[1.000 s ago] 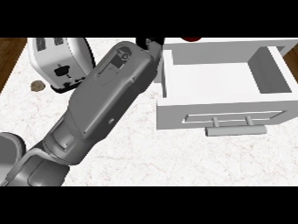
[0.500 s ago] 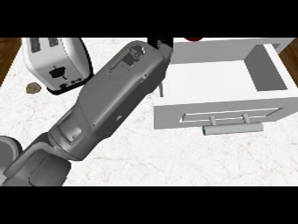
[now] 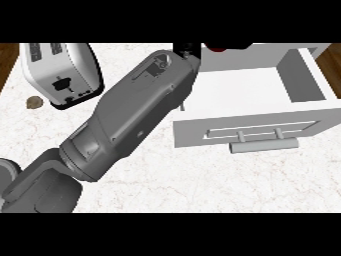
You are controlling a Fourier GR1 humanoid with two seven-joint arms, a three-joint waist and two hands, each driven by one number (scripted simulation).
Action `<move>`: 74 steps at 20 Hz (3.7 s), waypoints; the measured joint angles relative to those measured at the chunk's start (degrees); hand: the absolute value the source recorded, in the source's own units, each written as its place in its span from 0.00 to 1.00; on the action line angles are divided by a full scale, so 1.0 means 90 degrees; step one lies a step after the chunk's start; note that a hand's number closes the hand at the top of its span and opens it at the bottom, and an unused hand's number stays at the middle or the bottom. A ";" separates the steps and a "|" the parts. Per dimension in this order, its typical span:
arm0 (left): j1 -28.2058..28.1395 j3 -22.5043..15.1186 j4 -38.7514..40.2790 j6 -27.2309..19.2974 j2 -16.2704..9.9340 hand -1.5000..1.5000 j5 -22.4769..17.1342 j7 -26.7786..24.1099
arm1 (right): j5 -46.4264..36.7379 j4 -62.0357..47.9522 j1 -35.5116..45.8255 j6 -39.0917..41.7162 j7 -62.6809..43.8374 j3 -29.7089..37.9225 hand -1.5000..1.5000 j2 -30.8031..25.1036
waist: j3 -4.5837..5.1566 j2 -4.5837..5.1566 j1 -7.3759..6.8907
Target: Pick up the can, place it into the drawer and close the drawer
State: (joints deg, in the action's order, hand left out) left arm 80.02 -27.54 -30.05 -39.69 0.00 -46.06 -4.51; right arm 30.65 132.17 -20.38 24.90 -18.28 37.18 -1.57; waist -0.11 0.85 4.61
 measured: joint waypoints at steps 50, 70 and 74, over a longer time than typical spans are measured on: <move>0.0091 -0.0728 0.0054 -0.0732 -0.0011 0.00 -0.1539 -0.1150 | -0.7247 -0.0927 0.2914 -0.0663 0.1945 -0.3106 0.00 -0.0459 | 0.0012 -0.0043 -0.0554; -0.0551 -0.0804 -0.1332 -0.0956 -0.1204 0.00 -0.0860 -0.0031 | -1.0584 -0.6269 0.5630 -0.2927 0.2572 -0.4378 0.00 -0.0677 | 0.0010 -0.0085 -0.0767; -0.0903 -0.0834 -0.1842 -0.1052 -0.1478 0.00 -0.0709 0.0137 | -1.0873 -0.7477 0.6068 -0.3550 0.2637 -0.4240 0.00 -0.0641 | 0.0010 -0.0084 -0.0786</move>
State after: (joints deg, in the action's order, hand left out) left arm 71.89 -35.05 -46.63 -49.15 -13.30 -52.44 -3.28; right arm -67.20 64.88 34.23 -7.04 5.46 -0.98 -7.34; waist -0.02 0.09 -2.46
